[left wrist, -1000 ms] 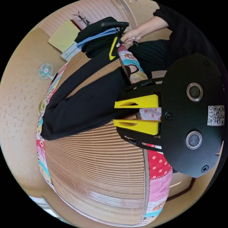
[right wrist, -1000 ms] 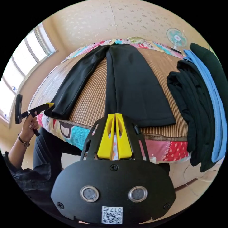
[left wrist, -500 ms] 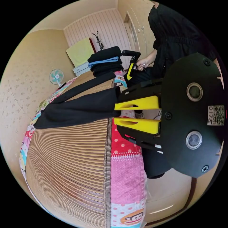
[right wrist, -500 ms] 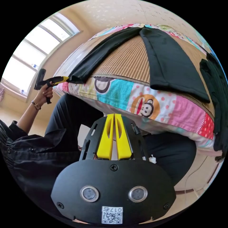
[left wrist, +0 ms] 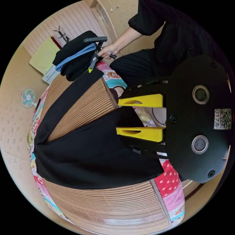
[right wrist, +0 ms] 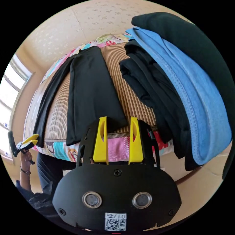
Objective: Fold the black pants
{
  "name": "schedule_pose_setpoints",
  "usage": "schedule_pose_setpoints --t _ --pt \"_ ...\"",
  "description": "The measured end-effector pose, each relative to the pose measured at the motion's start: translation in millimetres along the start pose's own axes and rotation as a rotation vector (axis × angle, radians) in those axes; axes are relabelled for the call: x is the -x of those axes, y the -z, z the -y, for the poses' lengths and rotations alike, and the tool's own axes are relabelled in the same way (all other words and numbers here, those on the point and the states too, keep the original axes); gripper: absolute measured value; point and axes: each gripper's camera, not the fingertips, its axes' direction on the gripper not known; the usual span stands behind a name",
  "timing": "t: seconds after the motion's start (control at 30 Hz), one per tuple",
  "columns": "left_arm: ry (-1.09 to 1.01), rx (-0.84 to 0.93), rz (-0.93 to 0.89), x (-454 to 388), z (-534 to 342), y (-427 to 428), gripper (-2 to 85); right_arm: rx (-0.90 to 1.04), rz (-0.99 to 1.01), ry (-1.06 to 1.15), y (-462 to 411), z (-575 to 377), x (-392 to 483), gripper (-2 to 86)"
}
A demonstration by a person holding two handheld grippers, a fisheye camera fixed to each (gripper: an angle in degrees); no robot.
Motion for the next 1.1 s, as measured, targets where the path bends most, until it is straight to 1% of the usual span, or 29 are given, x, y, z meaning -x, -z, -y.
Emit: schedule_pose_setpoints --t 0.03,0.07,0.1,0.13,0.17,0.2,0.23,0.3,0.37,0.4,0.43,0.47,0.5,0.57,0.63,0.67,0.73,0.8,0.83,0.9,0.97,1.03,1.07,1.1 --pt "0.022 -0.049 0.049 -6 -8 8 7.1 -0.052 -0.003 -0.009 5 -13 -7 10.3" --pt "0.001 -0.023 0.029 -14 -12 13 3.8 -0.062 0.0 -0.008 8 -19 -10 8.7" --pt "-0.003 -0.009 0.03 -18 -14 15 3.3 -0.052 0.028 -0.001 17 -27 -16 5.6" --pt "-0.015 -0.006 0.041 -24 -23 22 2.4 -0.022 0.106 -0.005 27 -35 -24 4.9" --pt "-0.036 -0.009 0.016 -29 -32 31 2.0 -0.016 0.142 -0.017 34 -40 -28 4.6" --pt "-0.04 -0.006 -0.004 -30 -37 35 1.8 -0.028 0.222 -0.028 51 -53 -36 4.2" --pt "-0.034 0.006 -0.047 -30 -46 42 1.8 -0.05 0.31 -0.019 69 -70 -43 4.0" --pt "-0.019 0.045 -0.086 -28 -60 48 2.0 -0.079 0.382 0.012 90 -98 -53 3.7" --pt "0.04 0.085 -0.087 -22 -76 56 2.5 -0.045 0.314 -0.013 93 -124 -73 3.5" --pt "0.052 0.074 -0.095 -21 -80 61 3.8 -0.005 0.285 -0.083 92 -139 -92 3.4" --pt "0.082 0.024 -0.122 -19 -87 77 6.5 -0.017 0.346 -0.147 104 -149 -110 3.4" --pt "0.099 -0.045 -0.172 -19 -91 99 7.8 -0.043 0.385 -0.157 114 -153 -115 3.4" --pt "0.108 -0.079 -0.202 -19 -92 111 8.5 -0.104 0.427 -0.128 140 -157 -114 3.3" --pt "0.131 -0.189 -0.388 -24 -83 156 11.0 -0.152 0.426 -0.001 183 -156 -87 3.2" --pt "0.123 -0.244 -0.535 -31 -66 184 13.2 -0.185 0.408 0.26 232 -159 -23 3.2" --pt "0.117 -0.269 -0.595 -36 -53 198 14.4 -0.193 0.4 0.32 240 -162 -7 3.1" --pt "0.11 -0.296 -0.634 -42 -35 214 15.9 -0.199 0.413 0.513 253 -176 52 3.0" --pt "0.106 -0.31 -0.614 -45 -21 221 17.5 -0.174 0.427 0.614 246 -187 87 3.0" --pt "0.11 -0.278 -0.579 -45 -12 220 17.9 -0.144 0.443 0.628 238 -193 104 3.0" --pt "0.106 -0.169 -0.563 -44 0 209 18.1 -0.106 0.486 0.617 227 -202 118 3.0" --pt "0.093 0.001 -0.562 -44 6 188 16.8 -0.072 0.514 0.644 217 -212 128 3.1" --pt "0.08 0.07 -0.517 -45 0 178 11.7 -0.031 0.522 0.675 205 -223 133 3.3" --pt "0.085 0.063 -0.474 -43 -7 179 8.1 -0.023 0.526 0.679 203 -224 131 3.3" --pt "0.083 0.048 -0.473 -42 -11 181 6.3 -0.009 0.545 0.683 199 -226 126 3.5"
